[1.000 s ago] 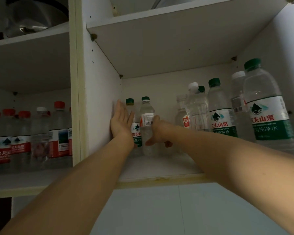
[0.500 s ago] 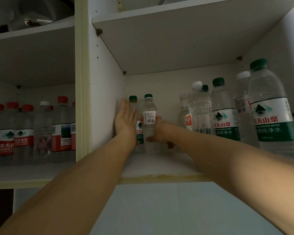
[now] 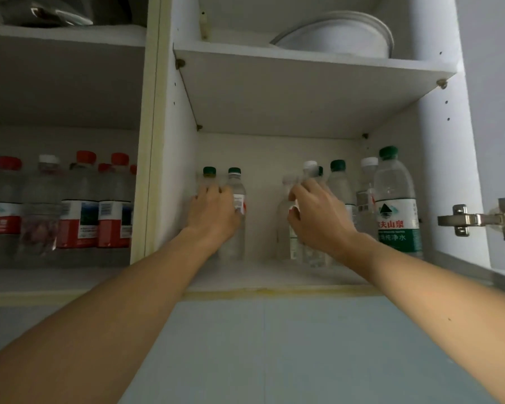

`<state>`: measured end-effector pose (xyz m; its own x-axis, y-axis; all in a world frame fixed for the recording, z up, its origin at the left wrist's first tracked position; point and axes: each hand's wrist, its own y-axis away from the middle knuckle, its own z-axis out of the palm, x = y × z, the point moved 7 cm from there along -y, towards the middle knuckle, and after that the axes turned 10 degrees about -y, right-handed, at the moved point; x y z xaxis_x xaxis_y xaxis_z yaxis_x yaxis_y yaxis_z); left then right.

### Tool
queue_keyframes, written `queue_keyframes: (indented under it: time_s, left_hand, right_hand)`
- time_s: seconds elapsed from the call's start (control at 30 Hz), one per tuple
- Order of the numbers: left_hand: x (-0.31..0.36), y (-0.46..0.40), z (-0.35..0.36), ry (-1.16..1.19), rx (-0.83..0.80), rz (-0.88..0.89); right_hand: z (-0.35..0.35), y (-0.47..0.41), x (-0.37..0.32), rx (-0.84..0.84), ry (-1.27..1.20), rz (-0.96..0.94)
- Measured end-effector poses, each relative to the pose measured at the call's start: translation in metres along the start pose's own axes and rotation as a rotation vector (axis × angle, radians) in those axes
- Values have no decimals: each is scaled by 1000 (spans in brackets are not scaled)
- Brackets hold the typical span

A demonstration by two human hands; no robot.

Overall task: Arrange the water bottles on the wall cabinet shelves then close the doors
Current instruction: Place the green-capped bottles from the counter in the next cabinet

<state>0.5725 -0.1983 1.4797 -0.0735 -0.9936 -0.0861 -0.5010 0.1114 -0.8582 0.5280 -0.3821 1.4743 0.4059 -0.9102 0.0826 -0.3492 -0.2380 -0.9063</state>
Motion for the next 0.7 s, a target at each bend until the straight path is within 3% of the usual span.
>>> queue_keyframes:
  time_s: [0.1,0.27,0.5,0.7]
  left_hand:
    - [9,-5,4,277,-7,-17]
    - [41,-9,15,525,-132,23]
    - [80,-28,14,585,-314,58]
    - [87,-41,48,723,-617,-11]
  right_hand:
    - [-14,18,23,33,29,138]
    - [-2,40,49,-121,-206,385]
    - [6,18,55,-157,-214,449]
    - [14,13,66,-129,-285,363]
